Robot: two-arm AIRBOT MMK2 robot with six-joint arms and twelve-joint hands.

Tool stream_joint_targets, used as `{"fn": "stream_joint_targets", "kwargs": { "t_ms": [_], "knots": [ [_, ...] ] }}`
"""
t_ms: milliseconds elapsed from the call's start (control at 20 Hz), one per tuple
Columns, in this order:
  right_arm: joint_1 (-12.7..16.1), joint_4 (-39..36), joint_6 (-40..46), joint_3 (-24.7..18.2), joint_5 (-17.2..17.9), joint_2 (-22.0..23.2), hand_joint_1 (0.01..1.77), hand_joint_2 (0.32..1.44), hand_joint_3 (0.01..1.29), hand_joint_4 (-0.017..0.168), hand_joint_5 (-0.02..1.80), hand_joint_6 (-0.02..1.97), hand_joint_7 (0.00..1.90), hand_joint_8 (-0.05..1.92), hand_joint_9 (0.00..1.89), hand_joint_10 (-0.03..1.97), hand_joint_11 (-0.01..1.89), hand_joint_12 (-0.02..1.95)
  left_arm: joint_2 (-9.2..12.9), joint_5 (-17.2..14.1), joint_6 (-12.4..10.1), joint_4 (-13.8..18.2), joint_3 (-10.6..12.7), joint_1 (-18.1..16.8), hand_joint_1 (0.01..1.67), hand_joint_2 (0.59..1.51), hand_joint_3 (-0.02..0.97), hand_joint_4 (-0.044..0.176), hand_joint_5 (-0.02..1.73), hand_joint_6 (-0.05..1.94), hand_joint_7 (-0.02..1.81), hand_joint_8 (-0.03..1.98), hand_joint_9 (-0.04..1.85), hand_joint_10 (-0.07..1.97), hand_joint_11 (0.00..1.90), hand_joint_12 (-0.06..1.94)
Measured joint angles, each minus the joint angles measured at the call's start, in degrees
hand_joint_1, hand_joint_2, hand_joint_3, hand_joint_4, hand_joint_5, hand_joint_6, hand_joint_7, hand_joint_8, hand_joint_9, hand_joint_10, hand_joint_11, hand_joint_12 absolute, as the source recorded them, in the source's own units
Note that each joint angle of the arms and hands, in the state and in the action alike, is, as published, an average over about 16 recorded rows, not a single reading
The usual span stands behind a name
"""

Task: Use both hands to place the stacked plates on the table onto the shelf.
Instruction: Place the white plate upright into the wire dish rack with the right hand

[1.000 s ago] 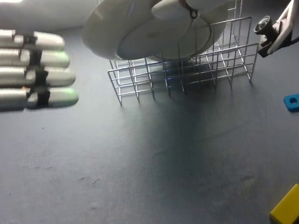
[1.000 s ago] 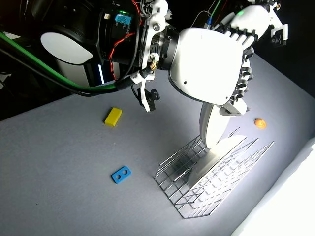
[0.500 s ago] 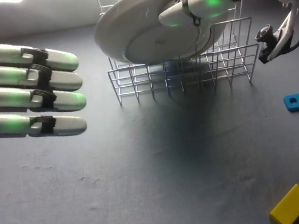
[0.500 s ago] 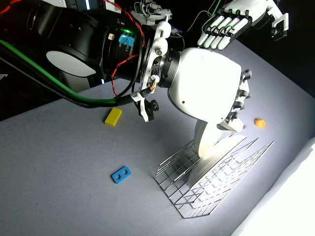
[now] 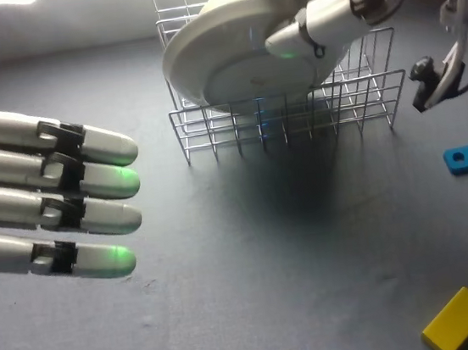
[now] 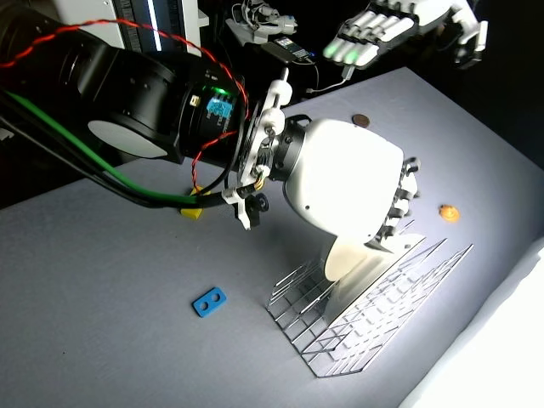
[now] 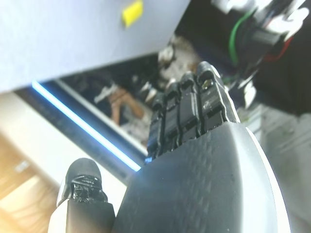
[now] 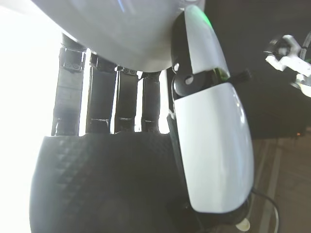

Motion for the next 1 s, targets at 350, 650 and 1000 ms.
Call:
{"fn": "stream_joint_targets", "kwargs": {
  "t_ms": [350,650,1000],
  "knots": [
    [-2.6,0.0,-0.8,2.0,0.5,-0.8,1.17,1.14,0.01,0.008,0.76,1.21,0.86,1.17,1.1,0.02,0.58,1.13,-0.1,-1.5,0.9,0.5,-0.7,0.8,0.01,1.15,0.017,0.002,0.09,0.02,0.09,0.02,0.08,0.01,0.01,0.19],
    [-3.4,0.0,-0.9,2.7,0.4,-1.1,1.14,1.17,0.01,0.004,0.72,1.02,0.83,0.83,0.98,0.02,0.49,1.13,-0.1,-1.2,1.5,1.4,-1.2,0.9,0.01,1.15,0.019,0.002,0.08,0.02,0.09,0.02,0.07,0.01,0.01,0.18],
    [-2.2,-0.3,-0.9,2.0,0.7,-0.8,1.1,1.21,0.01,-0.001,0.66,0.54,0.78,0.33,0.83,0.02,0.34,1.13,0.0,-1.7,1.4,2.0,-1.5,0.5,0.01,1.151,0.018,0.002,0.07,0.02,0.09,0.02,0.07,0.01,0.01,0.19]
  ]
}}
